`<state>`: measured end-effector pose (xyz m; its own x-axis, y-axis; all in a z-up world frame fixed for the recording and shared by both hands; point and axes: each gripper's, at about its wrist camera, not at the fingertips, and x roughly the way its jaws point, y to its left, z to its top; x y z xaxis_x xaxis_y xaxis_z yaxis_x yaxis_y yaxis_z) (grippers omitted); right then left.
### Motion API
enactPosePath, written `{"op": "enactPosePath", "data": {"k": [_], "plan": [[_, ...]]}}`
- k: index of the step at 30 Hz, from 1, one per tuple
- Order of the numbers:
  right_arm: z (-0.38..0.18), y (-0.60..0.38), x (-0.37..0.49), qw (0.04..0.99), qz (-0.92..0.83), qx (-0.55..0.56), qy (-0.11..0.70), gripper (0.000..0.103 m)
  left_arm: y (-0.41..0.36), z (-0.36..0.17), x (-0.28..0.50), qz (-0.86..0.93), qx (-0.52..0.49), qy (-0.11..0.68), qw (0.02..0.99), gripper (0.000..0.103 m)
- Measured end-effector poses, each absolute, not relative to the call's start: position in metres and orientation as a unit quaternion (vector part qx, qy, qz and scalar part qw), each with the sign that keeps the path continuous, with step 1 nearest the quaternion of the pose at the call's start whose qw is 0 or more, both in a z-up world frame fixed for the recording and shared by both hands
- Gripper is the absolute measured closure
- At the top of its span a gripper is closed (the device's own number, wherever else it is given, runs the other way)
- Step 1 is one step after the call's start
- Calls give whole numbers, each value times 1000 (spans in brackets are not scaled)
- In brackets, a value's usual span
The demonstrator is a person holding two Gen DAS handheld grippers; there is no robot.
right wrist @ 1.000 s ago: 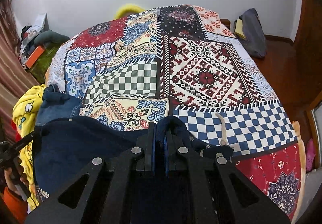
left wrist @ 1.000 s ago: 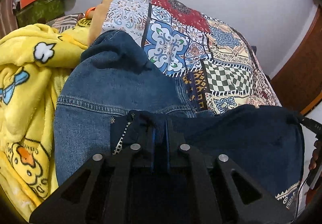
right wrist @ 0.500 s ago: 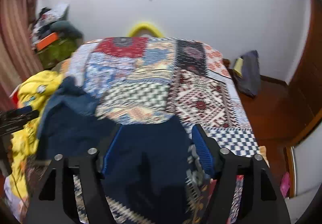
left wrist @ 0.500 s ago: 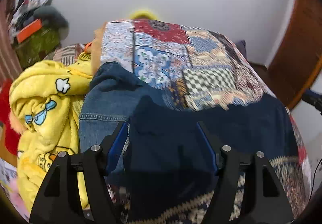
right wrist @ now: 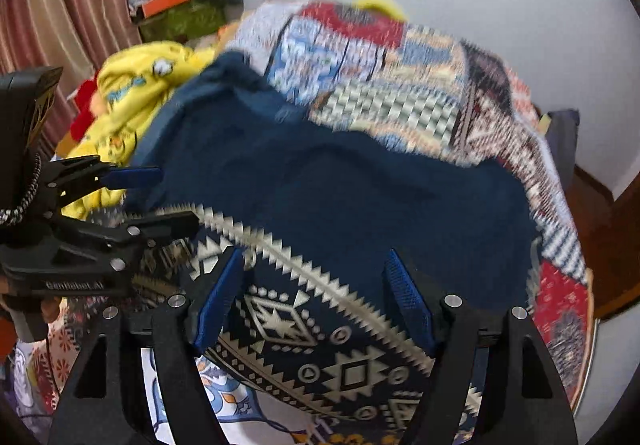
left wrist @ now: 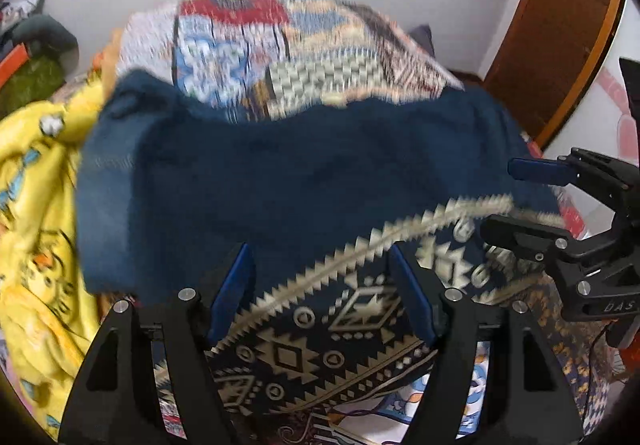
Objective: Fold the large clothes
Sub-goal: 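Release the hoodie with both tools and pull them back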
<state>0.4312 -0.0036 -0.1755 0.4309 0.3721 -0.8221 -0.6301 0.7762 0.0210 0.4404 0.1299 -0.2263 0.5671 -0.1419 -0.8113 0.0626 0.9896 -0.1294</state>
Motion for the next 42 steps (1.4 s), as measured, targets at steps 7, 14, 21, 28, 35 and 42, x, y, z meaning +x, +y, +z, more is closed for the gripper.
{"op": "enactPosePath", "data": {"k": [7, 14, 21, 28, 35, 42], "plan": [[-198, -35, 440, 825, 284, -121, 473, 32, 137, -251, 425, -29, -23, 460, 887, 20], [-210, -88, 443, 835, 222, -80, 498, 31, 174, -267, 394, 10, -59, 461, 885, 17], [-208, -129, 425, 850, 154, -107, 492, 31, 224, -281, 366, 103, -86, 481, 866, 17], [-213, -149, 405, 842, 138, -108, 511, 31, 258, -284, 324, 159, -149, 477, 851, 18], [-181, -149, 387, 859, 149, -83, 482, 31, 238, -252, 302, 81, -233, 421, 873, 18], [-167, -122, 377, 866, 191, -78, 456, 31, 211, -270, 320, -31, -343, 418, 841, 18]]}}
